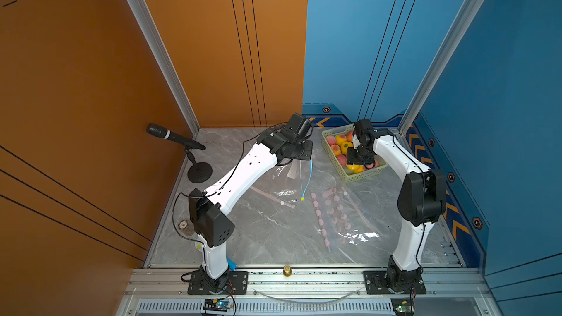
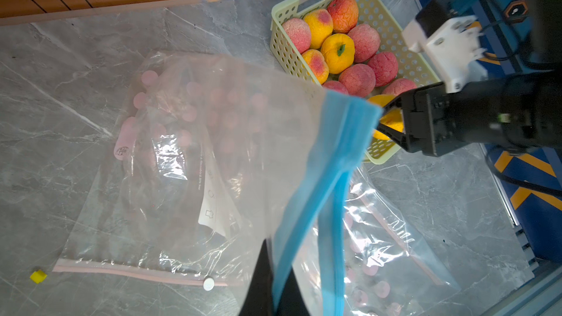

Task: Place the peach in a zip-top bag and seal the zipper
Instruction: Pick up the peach from the basket, then place the peach in the zipper food storage bag.

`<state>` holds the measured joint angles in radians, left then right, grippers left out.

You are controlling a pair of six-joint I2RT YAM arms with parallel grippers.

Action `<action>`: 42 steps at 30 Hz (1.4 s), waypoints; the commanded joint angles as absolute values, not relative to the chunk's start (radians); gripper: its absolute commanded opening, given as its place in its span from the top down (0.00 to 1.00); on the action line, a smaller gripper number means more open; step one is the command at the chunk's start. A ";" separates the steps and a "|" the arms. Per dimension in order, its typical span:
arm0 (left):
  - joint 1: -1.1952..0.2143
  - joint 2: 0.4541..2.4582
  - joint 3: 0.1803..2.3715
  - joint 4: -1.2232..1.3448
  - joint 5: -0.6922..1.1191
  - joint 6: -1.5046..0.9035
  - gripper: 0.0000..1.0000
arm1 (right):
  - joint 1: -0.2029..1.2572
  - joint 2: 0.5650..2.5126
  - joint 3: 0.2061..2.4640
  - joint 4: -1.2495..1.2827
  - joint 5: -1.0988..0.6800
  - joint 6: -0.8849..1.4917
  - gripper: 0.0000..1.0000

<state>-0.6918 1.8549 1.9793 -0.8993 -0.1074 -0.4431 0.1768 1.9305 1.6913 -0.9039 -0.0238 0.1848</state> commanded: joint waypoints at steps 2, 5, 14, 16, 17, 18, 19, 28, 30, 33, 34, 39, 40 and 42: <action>-0.674 1.885 2.005 -0.876 -0.105 -0.472 1.00 | 0.173 1.859 1.638 -0.844 -0.004 0.224 0.61; -0.663 1.915 2.017 -0.869 -0.097 -0.493 1.00 | 0.177 1.776 1.577 -0.791 -0.041 0.255 0.62; -0.638 2.023 2.115 -0.868 -0.051 -0.525 1.00 | 0.259 1.430 1.258 -0.451 -0.263 0.459 0.60; -0.634 2.036 2.129 -0.866 -0.048 -0.531 1.00 | 0.294 1.372 1.212 -0.379 -0.297 0.510 0.59; -0.632 2.042 2.134 -0.868 -0.046 -0.533 1.00 | 0.316 1.346 1.188 -0.337 -0.308 0.537 0.58; -0.631 2.045 2.138 -0.867 -0.044 -0.536 1.00 | 0.336 1.326 1.167 -0.296 -0.320 0.561 0.58; -0.630 2.046 2.140 -0.867 -0.042 -0.537 1.00 | 0.359 1.311 1.150 -0.263 -0.327 0.584 0.57; -0.632 2.040 2.146 -0.867 -0.031 -0.544 1.00 | 0.511 1.327 1.081 -0.023 -0.364 0.701 0.56; -0.633 2.040 2.148 -0.867 -0.028 -0.545 1.00 | 0.532 1.345 1.089 -0.011 -0.362 0.698 0.57; -0.634 2.036 2.148 -0.867 -0.021 -0.546 1.00 | 0.547 1.369 1.093 -0.010 -0.347 0.692 0.57; -0.635 2.031 2.148 -0.867 -0.019 -0.547 1.00 | 0.548 1.374 1.089 -0.007 -0.345 0.693 0.57; -0.641 2.006 2.141 -0.867 -0.005 -0.544 1.00 | 0.553 1.398 1.058 0.025 -0.336 0.701 0.57; -0.643 2.000 2.141 -0.866 -0.001 -0.544 1.00 | 0.555 1.404 1.053 0.025 -0.324 0.698 0.57; -0.646 1.989 2.135 -0.868 0.006 -0.542 1.00 | 0.555 1.416 1.049 0.025 -0.310 0.695 0.57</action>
